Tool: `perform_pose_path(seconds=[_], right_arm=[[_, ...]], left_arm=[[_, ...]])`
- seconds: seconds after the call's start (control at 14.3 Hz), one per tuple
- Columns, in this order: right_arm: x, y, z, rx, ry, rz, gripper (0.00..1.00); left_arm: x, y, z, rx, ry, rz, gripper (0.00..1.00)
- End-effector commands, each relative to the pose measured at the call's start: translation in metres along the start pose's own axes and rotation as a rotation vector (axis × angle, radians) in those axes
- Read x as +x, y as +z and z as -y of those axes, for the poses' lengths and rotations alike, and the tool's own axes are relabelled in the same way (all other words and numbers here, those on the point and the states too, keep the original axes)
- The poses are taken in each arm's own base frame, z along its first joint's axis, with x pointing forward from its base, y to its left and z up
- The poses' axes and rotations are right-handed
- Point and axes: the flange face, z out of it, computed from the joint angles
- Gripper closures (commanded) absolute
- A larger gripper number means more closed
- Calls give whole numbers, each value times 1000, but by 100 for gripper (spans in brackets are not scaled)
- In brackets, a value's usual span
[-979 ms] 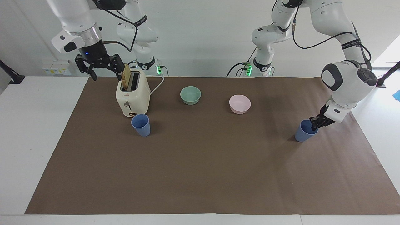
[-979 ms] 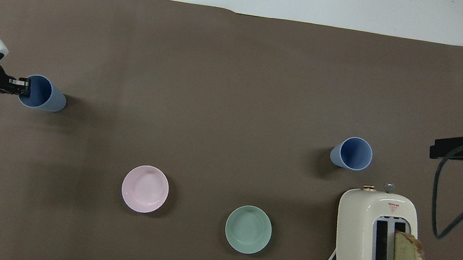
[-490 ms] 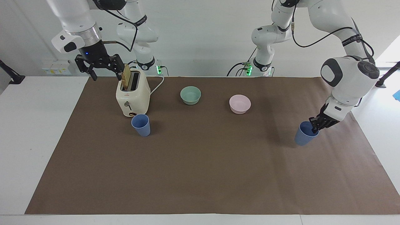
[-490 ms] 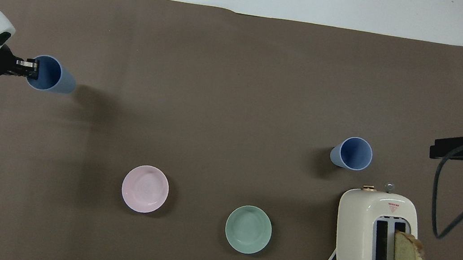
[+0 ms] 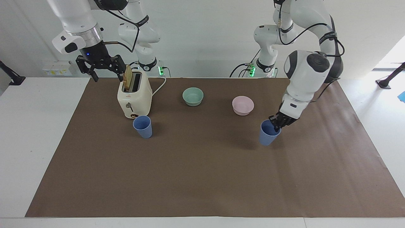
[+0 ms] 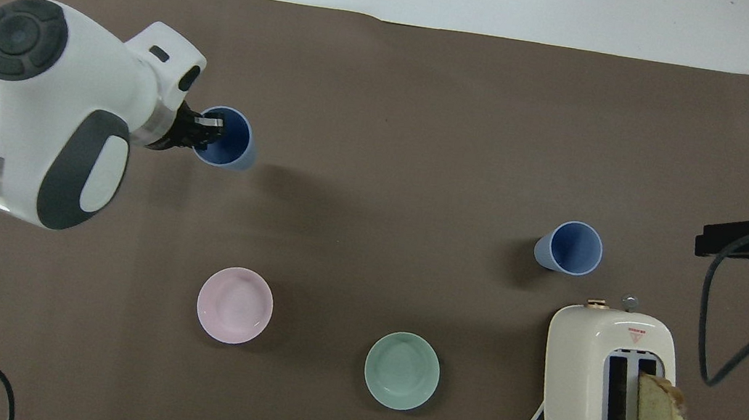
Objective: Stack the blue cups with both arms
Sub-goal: 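Carry the blue cup with the left gripper toward the table center and set it down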
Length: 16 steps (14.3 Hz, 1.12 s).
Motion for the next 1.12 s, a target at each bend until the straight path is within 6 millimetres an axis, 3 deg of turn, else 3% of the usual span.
perform_pose_path(seconds=[0.0,0.21,0.28,0.63,1.05], right_arm=[[-2,-2,-2,15,11,-10,0],[-2,-2,-2,15,11,-10,0],[-2,-2,-2,15,11,-10,0],[-2,-2,-2,15,11,-10,0],[-2,-2,-2,15,11,-10,0]], left_arm=[[-25,6,-47,0,-24,-15,100],[-55,32,-95,-19,-5,-13,100],[-58,40,-100,-16,3,-9,100],[-68,68,-95,-12,30,-24,100],[-75,76,-95,-19,25,-30,100]])
